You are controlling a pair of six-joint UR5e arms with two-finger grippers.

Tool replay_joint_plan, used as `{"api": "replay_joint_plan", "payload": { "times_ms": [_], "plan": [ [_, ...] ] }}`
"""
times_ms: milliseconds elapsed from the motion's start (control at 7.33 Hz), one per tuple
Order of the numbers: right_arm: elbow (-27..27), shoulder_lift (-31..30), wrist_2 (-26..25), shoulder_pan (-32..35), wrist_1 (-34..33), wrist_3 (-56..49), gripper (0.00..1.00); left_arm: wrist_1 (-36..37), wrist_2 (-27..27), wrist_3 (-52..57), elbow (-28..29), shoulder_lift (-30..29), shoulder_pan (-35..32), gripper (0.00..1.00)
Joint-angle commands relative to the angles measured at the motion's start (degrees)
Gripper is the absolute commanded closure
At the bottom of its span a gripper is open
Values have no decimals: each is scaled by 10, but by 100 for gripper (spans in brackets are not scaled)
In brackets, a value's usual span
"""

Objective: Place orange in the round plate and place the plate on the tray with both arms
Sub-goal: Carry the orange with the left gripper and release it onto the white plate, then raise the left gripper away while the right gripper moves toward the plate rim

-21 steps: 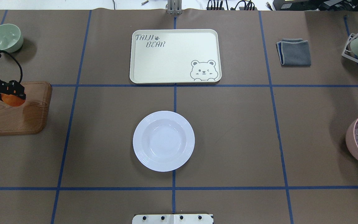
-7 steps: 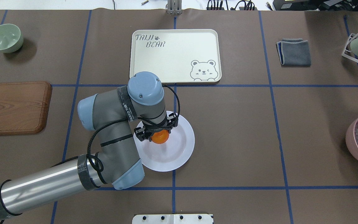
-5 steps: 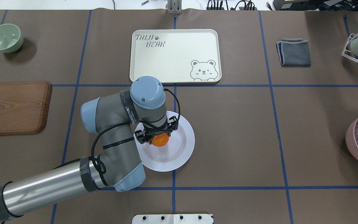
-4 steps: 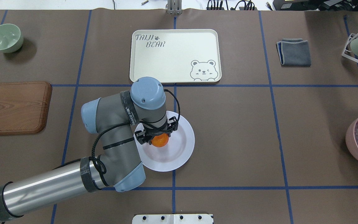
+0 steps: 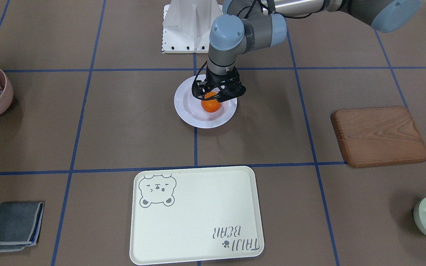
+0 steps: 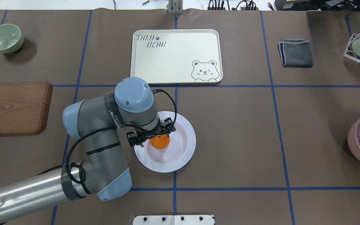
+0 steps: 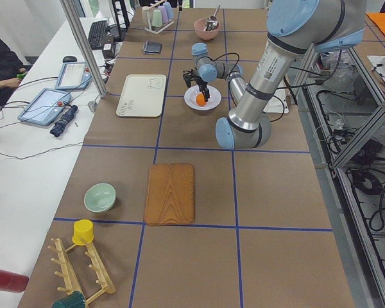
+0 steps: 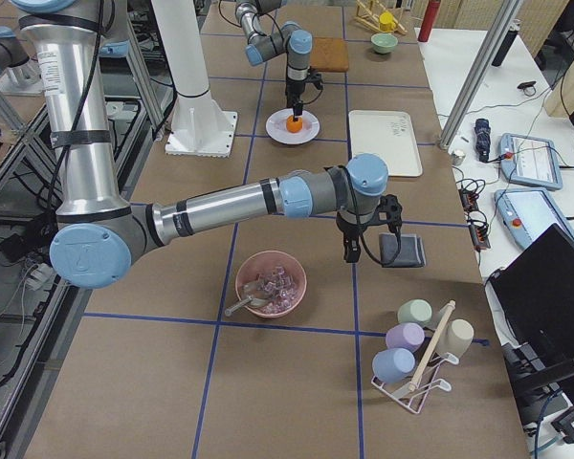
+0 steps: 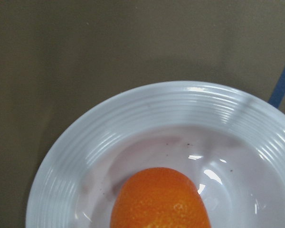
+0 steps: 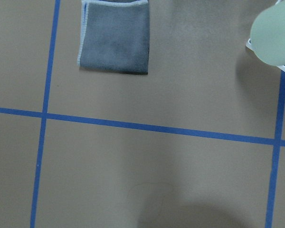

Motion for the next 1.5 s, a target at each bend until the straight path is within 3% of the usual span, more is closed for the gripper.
{"api": "replay_joint_plan", "payload": {
  "times_ms": [0,136,545,818,1091,1364],
  "plan": [
    [15,66,-10,-102,20,151,0,82,1,88,-62,25,-46,1],
    [10,97,-36,-160,66,244,0,88,2,122,-66,37,-88,1],
    [-39,98,-78,-281,394,592,0,87,-5,348,-82,117,-207,1],
    [-61,91,-192,-378,596,793,0,86,-5,391,-82,133,-233,1],
    [-76,94,-340,-484,709,879,0,86,-3,392,-82,133,-235,1],
    [-117,99,-404,-531,806,916,0,86,-2,393,-80,133,-239,1]
  ]
}}
